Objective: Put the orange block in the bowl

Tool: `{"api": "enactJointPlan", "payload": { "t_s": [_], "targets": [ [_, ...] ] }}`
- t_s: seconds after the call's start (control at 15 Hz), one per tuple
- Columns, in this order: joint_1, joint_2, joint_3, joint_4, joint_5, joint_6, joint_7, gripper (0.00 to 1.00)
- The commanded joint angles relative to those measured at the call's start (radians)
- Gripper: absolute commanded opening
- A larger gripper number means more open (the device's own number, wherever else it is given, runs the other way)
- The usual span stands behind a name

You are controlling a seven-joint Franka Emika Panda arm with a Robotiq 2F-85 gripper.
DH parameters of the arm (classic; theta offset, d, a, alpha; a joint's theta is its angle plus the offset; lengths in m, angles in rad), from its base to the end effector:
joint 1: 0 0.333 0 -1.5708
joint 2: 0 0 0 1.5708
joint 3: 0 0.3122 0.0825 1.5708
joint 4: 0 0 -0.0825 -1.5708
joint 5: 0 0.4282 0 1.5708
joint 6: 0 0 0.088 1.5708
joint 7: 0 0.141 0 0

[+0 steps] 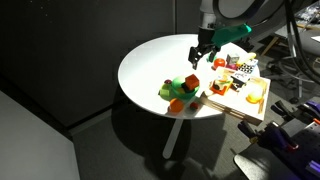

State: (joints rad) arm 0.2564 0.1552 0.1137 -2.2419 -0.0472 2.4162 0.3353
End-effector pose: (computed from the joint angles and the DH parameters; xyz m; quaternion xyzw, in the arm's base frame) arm 0.5328 0.2064 0.2310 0.9993 0.0341 0.0120 0.0031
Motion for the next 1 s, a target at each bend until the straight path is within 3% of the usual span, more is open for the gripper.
{"api": "enactJointPlan", "payload": {
  "t_s": [0.0, 0.47, 0.93],
  "targets": [
    [-0.011, -0.099, 0.007, -0.078, -0.025, -0.045, 0.082, 1.0],
    [-0.031, -0.201, 0.023, -0.134, -0.006, -0.211, 0.078, 1.0],
    [-0.047, -0.21, 0.035, -0.135, 0.0, -0.23, 0.066, 1.0]
  ]
}}
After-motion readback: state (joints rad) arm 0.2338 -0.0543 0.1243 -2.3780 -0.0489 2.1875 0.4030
